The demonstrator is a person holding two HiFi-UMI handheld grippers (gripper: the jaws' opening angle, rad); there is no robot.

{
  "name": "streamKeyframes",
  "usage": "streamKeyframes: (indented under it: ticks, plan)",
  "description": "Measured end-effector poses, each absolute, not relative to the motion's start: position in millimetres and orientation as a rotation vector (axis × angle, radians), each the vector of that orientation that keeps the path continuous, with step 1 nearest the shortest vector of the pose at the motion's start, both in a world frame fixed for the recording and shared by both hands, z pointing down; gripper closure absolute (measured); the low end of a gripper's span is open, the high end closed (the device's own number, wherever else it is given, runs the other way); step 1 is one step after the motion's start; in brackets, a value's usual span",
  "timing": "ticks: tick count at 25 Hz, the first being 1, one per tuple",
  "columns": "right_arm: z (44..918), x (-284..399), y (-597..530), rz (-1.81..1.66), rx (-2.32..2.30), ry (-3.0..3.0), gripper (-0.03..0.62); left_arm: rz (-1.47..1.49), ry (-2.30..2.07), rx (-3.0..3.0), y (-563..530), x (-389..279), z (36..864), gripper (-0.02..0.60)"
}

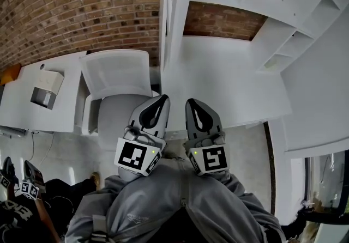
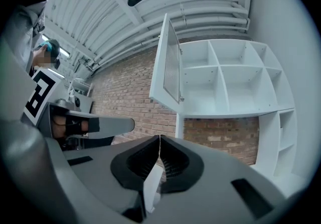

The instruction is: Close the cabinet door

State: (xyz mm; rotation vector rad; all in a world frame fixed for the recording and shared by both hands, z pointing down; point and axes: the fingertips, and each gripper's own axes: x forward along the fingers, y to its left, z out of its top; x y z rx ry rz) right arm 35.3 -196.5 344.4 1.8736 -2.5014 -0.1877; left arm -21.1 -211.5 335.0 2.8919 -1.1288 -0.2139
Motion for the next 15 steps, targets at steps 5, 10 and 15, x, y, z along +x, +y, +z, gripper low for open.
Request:
streamKeyframes:
  ticks: [5,10,15]
  plan:
    - [332,37,-202,-0.242,1.831,-2.512,0.566,-0.24,-1.181,2.9,-215,-25,318,0.578]
    - [322,29,-201,-0.28,1.771,-2.57,0.566,-0.26,-1.208,2.894,-219,-26,308,0.578]
    - [311,26,-201,-0.334,1.765,-2.591,0.566,-0.273,-1.195,2.923,-217,-23,297,0.578]
